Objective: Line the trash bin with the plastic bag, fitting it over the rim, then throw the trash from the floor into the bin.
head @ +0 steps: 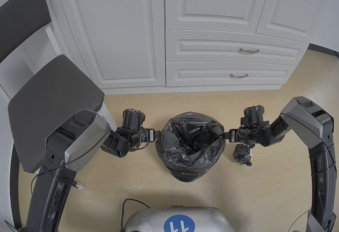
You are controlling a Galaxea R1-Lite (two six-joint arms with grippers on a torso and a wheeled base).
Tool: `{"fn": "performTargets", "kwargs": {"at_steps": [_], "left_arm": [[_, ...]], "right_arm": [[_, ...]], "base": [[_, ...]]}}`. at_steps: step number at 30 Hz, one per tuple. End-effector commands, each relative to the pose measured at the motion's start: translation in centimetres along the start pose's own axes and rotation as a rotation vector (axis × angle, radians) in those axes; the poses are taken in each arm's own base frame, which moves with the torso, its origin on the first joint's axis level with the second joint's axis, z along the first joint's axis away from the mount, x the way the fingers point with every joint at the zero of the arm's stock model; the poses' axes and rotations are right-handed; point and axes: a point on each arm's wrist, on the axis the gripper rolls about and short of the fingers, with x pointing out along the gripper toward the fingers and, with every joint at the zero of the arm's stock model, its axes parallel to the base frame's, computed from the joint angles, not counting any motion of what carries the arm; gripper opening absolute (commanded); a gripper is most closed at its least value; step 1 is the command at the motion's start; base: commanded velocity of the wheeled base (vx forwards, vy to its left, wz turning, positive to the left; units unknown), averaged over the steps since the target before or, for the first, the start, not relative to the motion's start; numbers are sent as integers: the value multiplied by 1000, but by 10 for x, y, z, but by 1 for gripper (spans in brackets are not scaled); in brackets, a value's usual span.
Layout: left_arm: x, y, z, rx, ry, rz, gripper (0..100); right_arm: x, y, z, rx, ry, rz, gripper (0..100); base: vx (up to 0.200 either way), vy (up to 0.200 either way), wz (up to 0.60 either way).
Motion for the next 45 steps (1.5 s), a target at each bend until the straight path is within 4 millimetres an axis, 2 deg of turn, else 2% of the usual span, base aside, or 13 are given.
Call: {"fn": "performTargets", "kwargs": {"at_steps": [1,10,16,25,27,32,34,37,39,40,42,44,45], "left_arm": [[1,0,-2,2,6,0,100],[3,-4,-7,6,13,-5,100],[10,-3,-12,7,7,-5,100],[10,-1,-11,3,0,-2,100],[8,-1,-9,3,0,-2,100],[-4,2,0,-1,2,5,100],[-15,3,0,2,20,8,100],[-38,11,2,3,16,19,100],[-40,12,3,2,8,21,100],[-56,17,10,-1,-25,24,100],[-74,17,13,16,-22,25,100],[-80,17,13,23,-18,27,100],[-99,12,17,41,-16,18,100]], "right_arm": [[23,3,-19,11,82,0,100],[41,3,-16,13,113,-17,100],[76,1,-16,2,57,-36,100],[74,1,-9,25,41,-35,100],[67,3,-2,35,33,-34,100],[24,2,24,16,16,-25,100],[7,-2,28,-34,18,-25,100],[-32,-15,42,-148,3,-30,100],[-35,-16,43,-152,3,-31,100],[-53,-15,50,-156,-14,-27,100],[-61,-15,51,-160,-16,-28,100],[-62,-16,51,-158,-16,-29,100],[-66,-23,54,-145,-27,-39,100]], "base": [[0,0,0],[0,0,0],[0,0,0],[0,0,0],[0,0,0],[0,0,0],[0,0,0],[0,0,0],[0,0,0],[0,0,0],[0,0,0],[0,0,0],[0,0,0]]}}
